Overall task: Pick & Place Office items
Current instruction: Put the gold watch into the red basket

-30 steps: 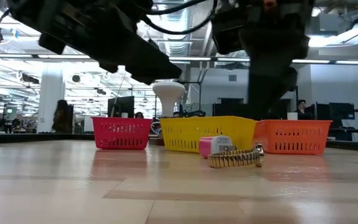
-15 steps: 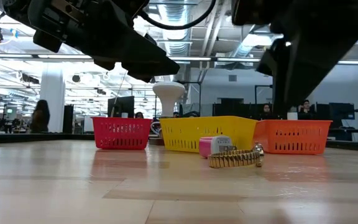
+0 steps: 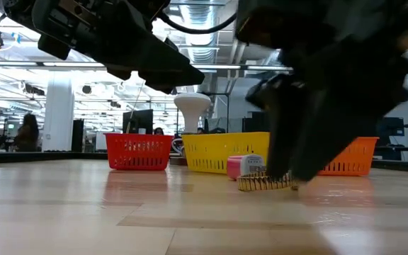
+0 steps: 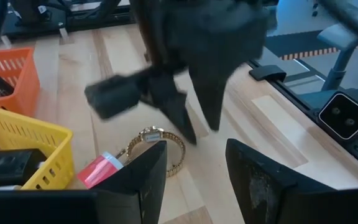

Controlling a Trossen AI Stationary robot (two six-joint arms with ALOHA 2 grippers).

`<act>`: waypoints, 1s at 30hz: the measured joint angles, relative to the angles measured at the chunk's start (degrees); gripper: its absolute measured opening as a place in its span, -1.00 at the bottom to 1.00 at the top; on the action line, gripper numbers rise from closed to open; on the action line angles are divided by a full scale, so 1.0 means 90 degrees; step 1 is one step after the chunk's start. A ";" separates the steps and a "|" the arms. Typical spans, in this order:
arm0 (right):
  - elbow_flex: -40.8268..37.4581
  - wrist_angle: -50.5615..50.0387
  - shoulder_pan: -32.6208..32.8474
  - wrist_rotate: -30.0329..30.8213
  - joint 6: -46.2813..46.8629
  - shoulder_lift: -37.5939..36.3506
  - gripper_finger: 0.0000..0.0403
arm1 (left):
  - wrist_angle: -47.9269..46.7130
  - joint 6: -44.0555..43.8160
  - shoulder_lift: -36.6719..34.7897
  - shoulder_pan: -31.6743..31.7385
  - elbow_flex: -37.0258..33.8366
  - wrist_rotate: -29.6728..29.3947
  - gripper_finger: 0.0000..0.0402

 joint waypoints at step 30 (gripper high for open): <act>0.0674 -0.1280 -0.0303 0.0227 -0.0294 0.0479 -0.60 | -0.0015 0.0000 0.0000 0.0000 0.0000 0.0002 -0.21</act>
